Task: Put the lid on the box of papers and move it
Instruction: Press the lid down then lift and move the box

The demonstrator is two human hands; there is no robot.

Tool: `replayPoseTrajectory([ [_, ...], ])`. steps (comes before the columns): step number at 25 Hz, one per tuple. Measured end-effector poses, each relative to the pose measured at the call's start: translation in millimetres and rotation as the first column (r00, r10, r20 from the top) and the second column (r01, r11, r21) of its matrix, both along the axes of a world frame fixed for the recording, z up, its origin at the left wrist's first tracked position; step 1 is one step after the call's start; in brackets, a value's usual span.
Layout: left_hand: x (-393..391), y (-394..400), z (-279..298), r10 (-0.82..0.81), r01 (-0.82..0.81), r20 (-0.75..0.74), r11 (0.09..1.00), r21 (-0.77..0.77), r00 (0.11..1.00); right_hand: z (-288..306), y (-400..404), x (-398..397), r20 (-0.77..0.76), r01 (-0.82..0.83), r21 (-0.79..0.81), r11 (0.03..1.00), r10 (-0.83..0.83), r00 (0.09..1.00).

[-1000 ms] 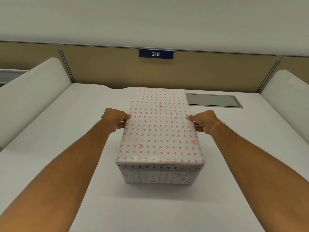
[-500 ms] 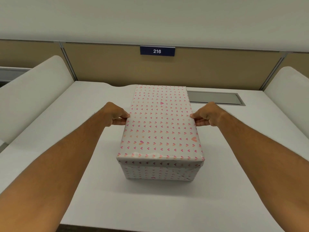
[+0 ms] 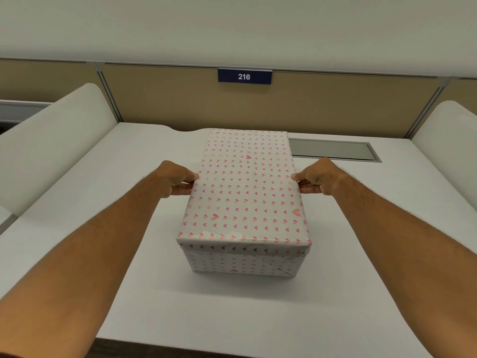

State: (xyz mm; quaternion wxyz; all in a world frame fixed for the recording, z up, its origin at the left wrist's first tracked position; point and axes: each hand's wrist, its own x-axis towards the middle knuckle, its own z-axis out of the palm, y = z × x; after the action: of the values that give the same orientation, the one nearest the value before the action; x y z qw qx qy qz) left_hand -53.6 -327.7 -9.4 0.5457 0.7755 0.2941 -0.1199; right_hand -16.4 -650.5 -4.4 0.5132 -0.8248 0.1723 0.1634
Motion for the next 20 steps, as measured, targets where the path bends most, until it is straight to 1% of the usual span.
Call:
replayPoseTrajectory([
  [3, -4.5, -1.9, -1.0, 0.002, -0.001, 0.022, 1.0, -0.023, 1.0, -3.4, -0.7, -4.3, 0.024, -0.014, -0.013, 1.0, 0.014, 1.0],
  [6, -6.1, -2.8, -2.7, -0.003, 0.004, 0.02, 1.0, -0.029, 1.0, -9.4, -2.6, -6.3, 0.011, -0.009, 0.026, 1.0, 0.009, 1.0],
  [9, -5.7, -3.6, -3.0, 0.03, -0.029, 0.014, 0.998, -0.061, 0.999, -13.6, -2.8, -4.5, 0.003, -0.003, 0.063, 0.998, 0.003, 1.0],
  [16, -9.2, -2.1, 1.5, 0.051, -0.051, -0.001, 0.996, -0.07, 0.999, -5.7, -0.8, -1.3, -0.01, -0.051, 0.064, 0.997, 0.052, 0.999],
  [20, -14.6, 2.7, 10.8, 0.089, -0.089, 0.008, 0.994, -0.068, 0.996, 4.2, 4.6, 4.2, 0.015, -0.082, 0.077, 0.994, 0.081, 0.997],
])
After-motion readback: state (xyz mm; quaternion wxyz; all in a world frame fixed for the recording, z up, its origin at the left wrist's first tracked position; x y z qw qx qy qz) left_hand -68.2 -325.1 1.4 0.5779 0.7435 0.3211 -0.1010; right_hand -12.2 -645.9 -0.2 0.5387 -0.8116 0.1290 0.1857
